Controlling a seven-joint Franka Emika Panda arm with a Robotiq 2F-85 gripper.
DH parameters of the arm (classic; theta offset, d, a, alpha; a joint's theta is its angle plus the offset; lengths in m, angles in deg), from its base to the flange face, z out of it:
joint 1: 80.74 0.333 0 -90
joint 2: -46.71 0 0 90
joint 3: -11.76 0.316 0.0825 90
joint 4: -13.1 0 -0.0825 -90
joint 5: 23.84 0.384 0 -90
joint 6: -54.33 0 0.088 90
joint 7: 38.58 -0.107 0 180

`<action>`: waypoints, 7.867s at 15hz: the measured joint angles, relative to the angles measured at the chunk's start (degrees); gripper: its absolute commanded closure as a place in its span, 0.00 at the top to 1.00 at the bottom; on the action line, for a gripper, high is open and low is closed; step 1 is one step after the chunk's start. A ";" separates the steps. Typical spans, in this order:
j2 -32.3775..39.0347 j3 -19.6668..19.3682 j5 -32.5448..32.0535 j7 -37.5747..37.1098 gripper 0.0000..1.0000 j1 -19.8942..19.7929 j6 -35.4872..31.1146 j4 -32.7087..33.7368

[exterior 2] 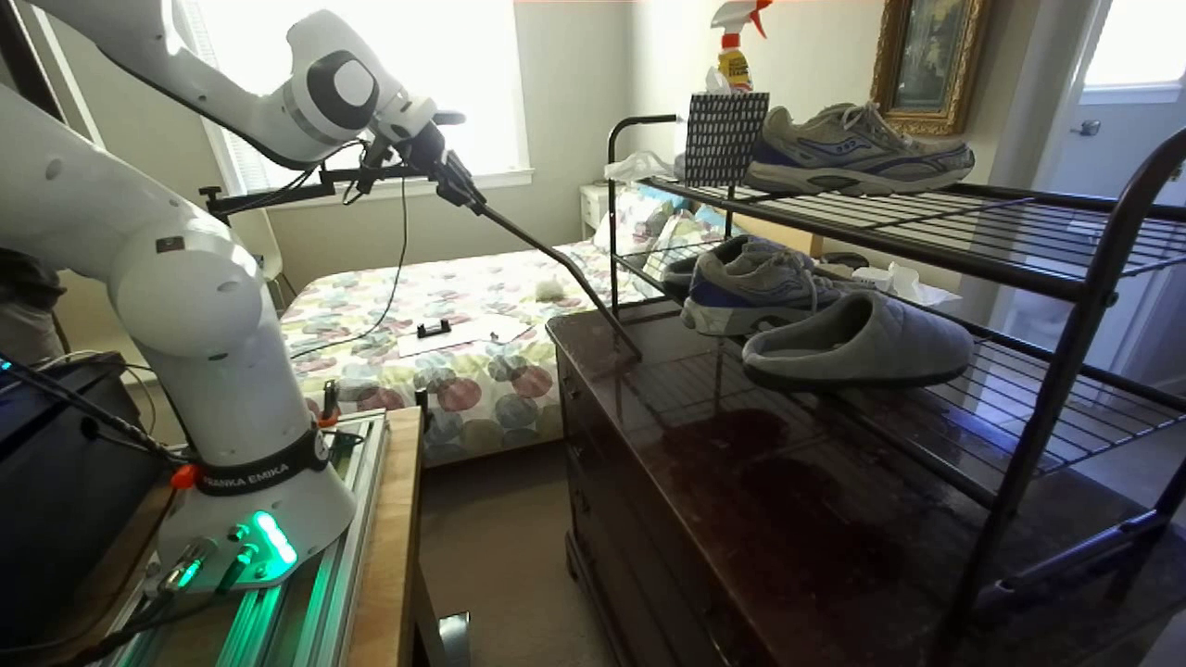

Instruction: Put the brown hanger on the right side of the shoe rack.

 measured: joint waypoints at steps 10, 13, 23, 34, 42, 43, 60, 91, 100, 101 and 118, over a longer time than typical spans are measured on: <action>-12.23 5.71 1.14 -15.19 0.07 -0.17 28.97 -0.15; -12.17 4.18 1.14 -15.18 0.07 -1.22 29.75 -0.27; -6.51 -1.13 -2.78 -4.44 0.07 -13.89 29.69 5.36; 9.25 -2.11 -10.64 5.55 0.07 -16.93 39.14 25.88; 3.80 -3.31 -10.26 3.66 0.07 -11.19 50.79 30.45; 3.08 -3.45 -10.26 3.66 0.07 -11.10 51.35 30.48; -3.84 -6.35 -12.99 1.75 0.07 -14.58 64.62 35.81; 0.22 -23.38 -15.51 1.77 0.07 -27.47 71.51 57.97; 1.71 -27.26 -15.01 2.77 0.07 -28.82 70.97 59.35; 1.80 -27.33 -15.16 2.60 0.07 -29.43 71.60 58.92; 15.05 -35.18 -12.34 -3.00 0.07 -33.85 70.11 66.20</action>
